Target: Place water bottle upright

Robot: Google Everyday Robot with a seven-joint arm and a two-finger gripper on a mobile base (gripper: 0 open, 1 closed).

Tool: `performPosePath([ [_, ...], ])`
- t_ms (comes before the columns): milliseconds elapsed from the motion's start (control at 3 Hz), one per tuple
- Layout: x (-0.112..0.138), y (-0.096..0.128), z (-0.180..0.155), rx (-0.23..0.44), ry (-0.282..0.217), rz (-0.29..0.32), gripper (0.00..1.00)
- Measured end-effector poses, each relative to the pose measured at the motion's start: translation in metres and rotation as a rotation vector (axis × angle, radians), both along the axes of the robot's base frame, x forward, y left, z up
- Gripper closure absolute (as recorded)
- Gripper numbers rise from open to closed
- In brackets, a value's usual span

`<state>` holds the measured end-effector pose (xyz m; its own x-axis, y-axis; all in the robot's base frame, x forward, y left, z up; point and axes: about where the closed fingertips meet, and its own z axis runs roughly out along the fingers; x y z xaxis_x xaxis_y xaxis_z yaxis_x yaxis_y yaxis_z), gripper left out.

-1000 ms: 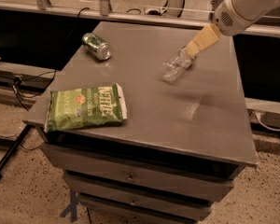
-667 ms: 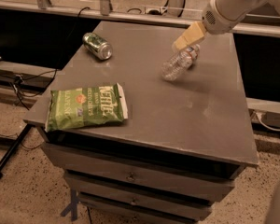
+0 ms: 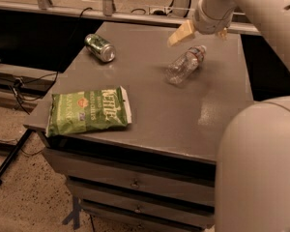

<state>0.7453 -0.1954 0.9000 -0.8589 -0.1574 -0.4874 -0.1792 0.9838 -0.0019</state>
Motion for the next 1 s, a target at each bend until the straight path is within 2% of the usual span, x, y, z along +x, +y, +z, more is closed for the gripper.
performPosePath([
  [333, 0.008, 0.0, -0.016, -0.004, 0.062, -0.129, 0.0],
  [1000, 0.005, -0.004, -0.043, -0.029, 0.167, -0.273, 0.0],
])
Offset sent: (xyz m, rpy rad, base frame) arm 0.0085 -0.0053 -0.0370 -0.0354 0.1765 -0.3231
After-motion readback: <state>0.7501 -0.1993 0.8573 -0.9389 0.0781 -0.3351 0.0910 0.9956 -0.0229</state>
